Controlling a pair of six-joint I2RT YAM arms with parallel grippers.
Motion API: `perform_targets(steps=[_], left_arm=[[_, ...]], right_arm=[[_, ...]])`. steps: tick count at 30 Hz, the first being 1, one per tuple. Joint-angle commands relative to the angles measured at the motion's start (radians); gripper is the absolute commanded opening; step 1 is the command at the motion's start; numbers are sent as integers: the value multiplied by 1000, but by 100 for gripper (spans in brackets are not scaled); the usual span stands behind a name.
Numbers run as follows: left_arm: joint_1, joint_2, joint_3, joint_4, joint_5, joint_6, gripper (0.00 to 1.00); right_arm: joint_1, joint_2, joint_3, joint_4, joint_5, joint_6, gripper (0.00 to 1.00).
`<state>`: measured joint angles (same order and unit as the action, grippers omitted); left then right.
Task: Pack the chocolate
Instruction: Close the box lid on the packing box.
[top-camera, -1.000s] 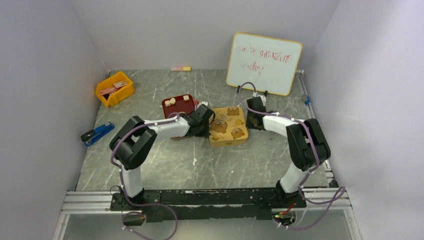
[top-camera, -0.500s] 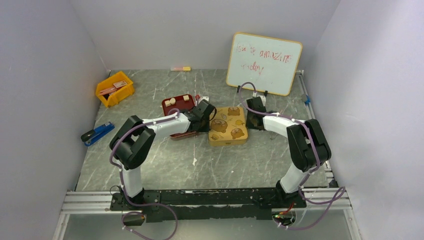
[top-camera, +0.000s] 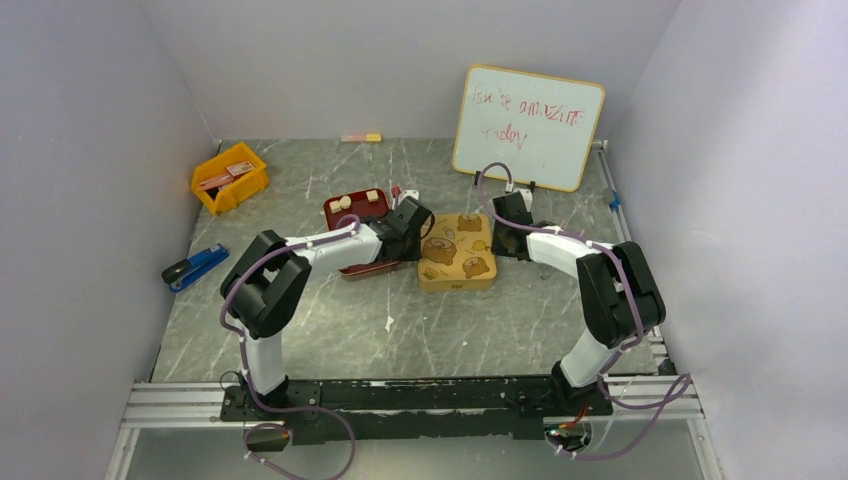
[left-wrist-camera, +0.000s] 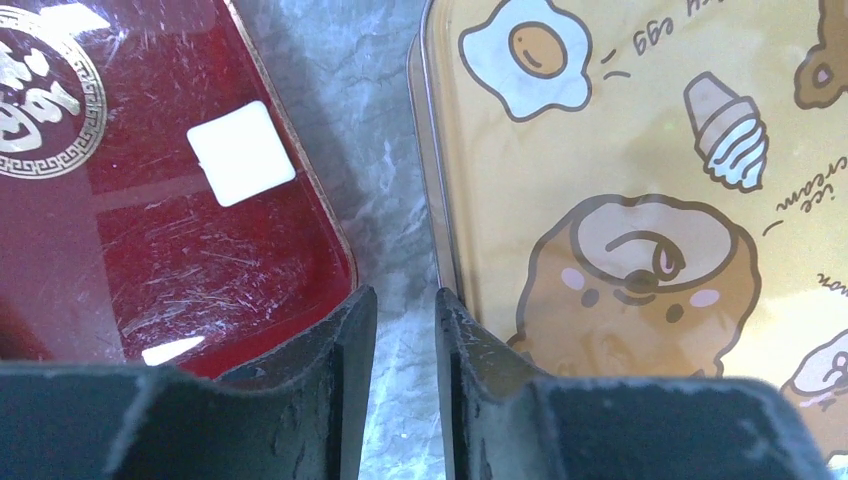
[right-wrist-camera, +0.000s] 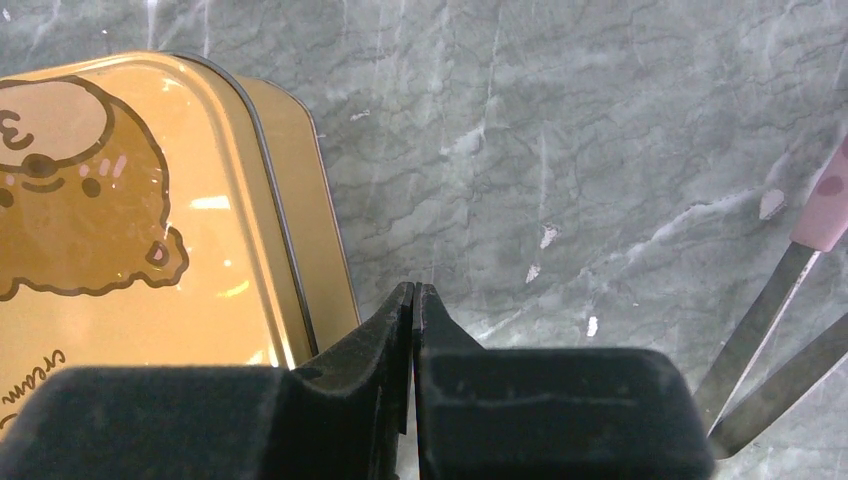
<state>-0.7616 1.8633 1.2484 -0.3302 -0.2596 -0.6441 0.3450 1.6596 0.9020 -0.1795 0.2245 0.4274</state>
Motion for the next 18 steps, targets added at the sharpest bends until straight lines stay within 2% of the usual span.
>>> perform_targets(steps=[1,5,8,10,15,18], left_arm=[[-14,-28,75,45,-20,13,36],[-7,-78,111,19,-107,67,43],[-6,-147,108,25,-201,119,45],[-6,-228,49,80,-243,157,47],[-7,-479,-210,313,-289,239,60],[-6,-589,-323,424,-310,281,64]], right_arm=[[17,-40,22,3,44,-6,8],[6,-101,57,28,108,-45,11],[-6,-173,60,88,121,-88,22],[-10,-218,57,120,108,-121,34],[-11,-334,-6,176,89,-132,62],[-11,-374,-42,176,122,-112,67]])
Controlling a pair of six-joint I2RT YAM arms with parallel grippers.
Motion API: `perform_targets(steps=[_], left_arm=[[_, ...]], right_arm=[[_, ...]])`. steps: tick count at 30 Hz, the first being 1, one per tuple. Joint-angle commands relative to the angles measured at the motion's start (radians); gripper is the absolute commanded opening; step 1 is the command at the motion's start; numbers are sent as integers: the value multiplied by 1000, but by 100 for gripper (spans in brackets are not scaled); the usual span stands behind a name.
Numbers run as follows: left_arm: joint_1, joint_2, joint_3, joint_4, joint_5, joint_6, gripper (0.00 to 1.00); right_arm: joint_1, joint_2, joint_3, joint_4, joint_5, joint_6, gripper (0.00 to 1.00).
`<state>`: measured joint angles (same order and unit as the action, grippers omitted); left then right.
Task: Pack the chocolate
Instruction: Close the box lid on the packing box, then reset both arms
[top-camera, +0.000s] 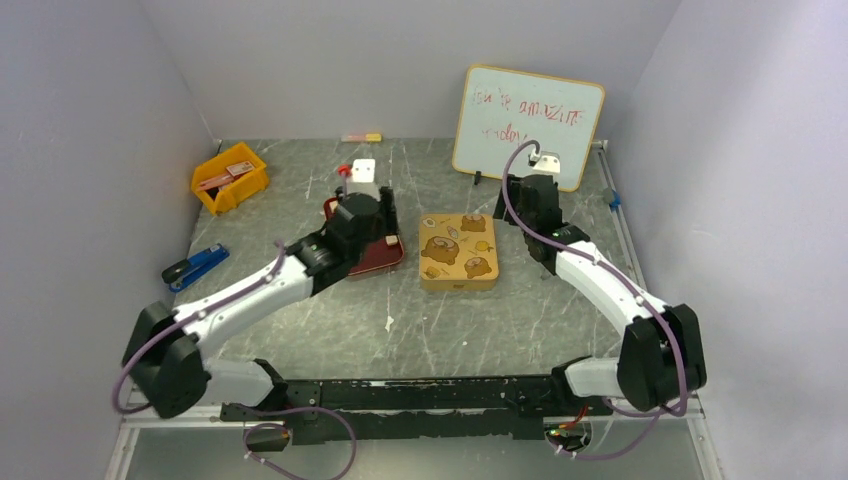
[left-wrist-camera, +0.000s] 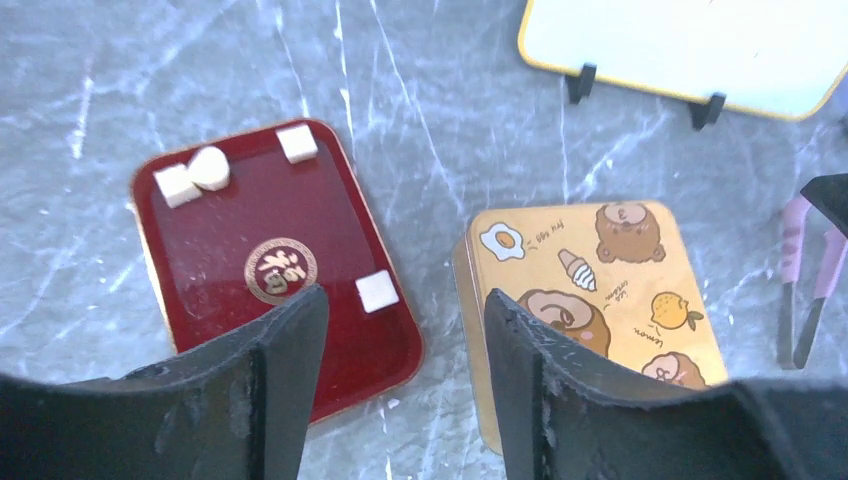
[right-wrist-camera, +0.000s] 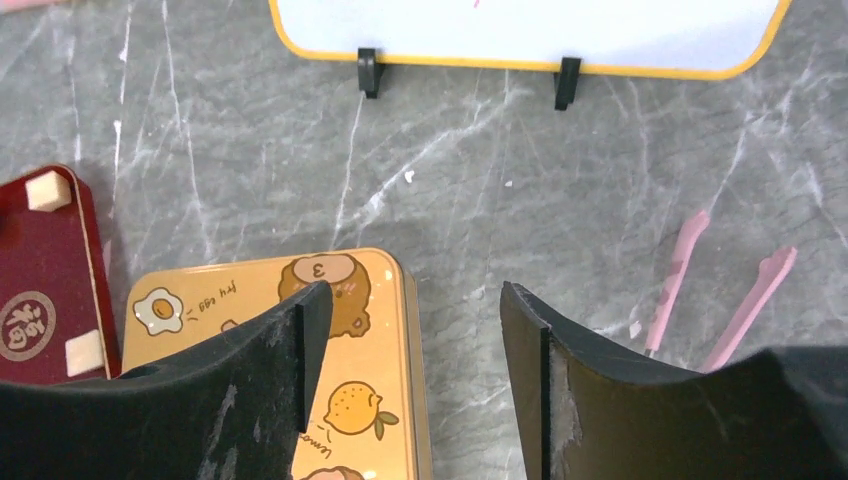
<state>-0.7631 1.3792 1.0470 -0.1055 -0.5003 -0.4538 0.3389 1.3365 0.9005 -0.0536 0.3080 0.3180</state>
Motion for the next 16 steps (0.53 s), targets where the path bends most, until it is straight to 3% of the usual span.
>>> perform_targets(steps=[1,4,6,10,13,16], left_arm=[[-5,-119,-148,213,-71,99,67],[-7,-158,-197,244,-71,114,69],[-5,-164,-216,251,-81,113,81],[-10,-161,-239,263,-100,120,82],[-11,-167,-251,281,-112,124,92],[-14,-173,-255,291,-120,130,97]], right_arm=[[-5,-54,-47,45,50,3,67],[-4,-68,-61,26,89,15,68],[-4,-79,-73,26,107,17,68],[-4,-98,-96,23,105,-11,66],[-4,-120,-119,48,95,-31,65],[-3,-120,-117,64,126,-31,78]])
